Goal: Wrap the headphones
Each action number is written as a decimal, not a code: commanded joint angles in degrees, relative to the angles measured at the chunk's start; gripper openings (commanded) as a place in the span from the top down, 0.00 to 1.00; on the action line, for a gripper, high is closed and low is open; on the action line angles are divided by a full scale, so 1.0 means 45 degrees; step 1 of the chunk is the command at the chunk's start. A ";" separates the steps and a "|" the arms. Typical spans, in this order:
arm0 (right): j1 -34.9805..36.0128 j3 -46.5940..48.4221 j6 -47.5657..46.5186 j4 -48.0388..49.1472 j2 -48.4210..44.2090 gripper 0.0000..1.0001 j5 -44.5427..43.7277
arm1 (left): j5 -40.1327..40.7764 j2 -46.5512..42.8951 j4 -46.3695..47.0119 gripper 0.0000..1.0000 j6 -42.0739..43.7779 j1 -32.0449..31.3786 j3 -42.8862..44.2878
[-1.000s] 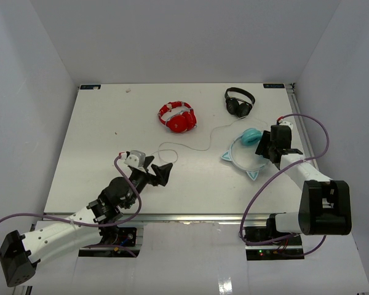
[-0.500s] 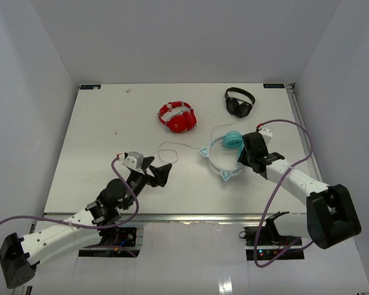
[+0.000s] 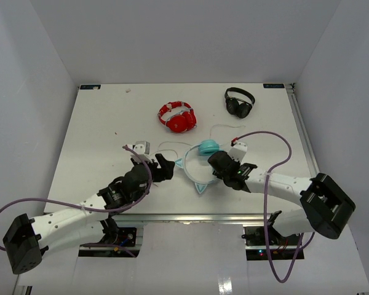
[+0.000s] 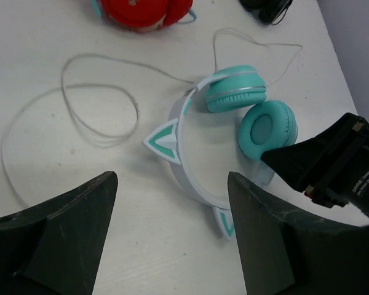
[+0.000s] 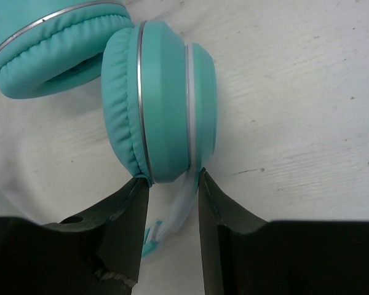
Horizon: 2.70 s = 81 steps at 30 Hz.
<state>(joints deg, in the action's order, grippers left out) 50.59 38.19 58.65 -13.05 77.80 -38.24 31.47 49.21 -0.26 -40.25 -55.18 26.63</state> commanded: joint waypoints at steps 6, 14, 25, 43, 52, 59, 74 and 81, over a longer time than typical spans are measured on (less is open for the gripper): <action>0.1954 0.2118 0.4445 -0.1440 0.1865 0.92 -0.2253 | -0.0259 0.3307 -0.5036 0.15 -0.6626 -0.0214 0.2196; 0.2362 0.2045 0.5177 -0.1435 0.1508 0.92 -0.2723 | -0.0233 0.4693 -0.5247 0.19 -0.8412 -0.0243 0.2547; 0.3012 0.2136 0.5205 -0.1175 0.1692 0.92 -0.3261 | 0.1176 0.7400 -0.7036 0.25 -0.9735 -0.0239 0.4779; 0.3420 0.1467 0.4392 -0.0576 0.1070 0.92 -0.3904 | 0.0951 0.8468 -0.5807 0.45 -0.7892 -0.0258 0.5363; 0.3630 0.1748 0.4356 -0.0572 0.1395 0.92 -0.4122 | 0.0529 0.8603 -0.5402 0.97 -0.7354 -0.0317 0.5540; 0.3757 0.2234 0.1658 -0.0151 0.1254 0.36 -0.3438 | 0.1615 0.6917 -0.5637 1.00 -0.6241 -0.0317 0.5008; 0.3738 0.0168 -0.6843 0.1497 -0.5327 0.12 -0.1493 | 0.3225 0.0258 -0.9159 1.00 -0.1016 -0.0122 0.6100; 0.3737 0.1355 -0.9144 0.1875 -0.5978 0.13 0.1426 | 0.4107 0.0981 -1.2623 1.00 -0.1557 -0.0063 0.7571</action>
<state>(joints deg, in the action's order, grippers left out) 68.78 41.17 29.45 -1.44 51.72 -34.59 39.31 52.59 -41.95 -49.02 -57.30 57.94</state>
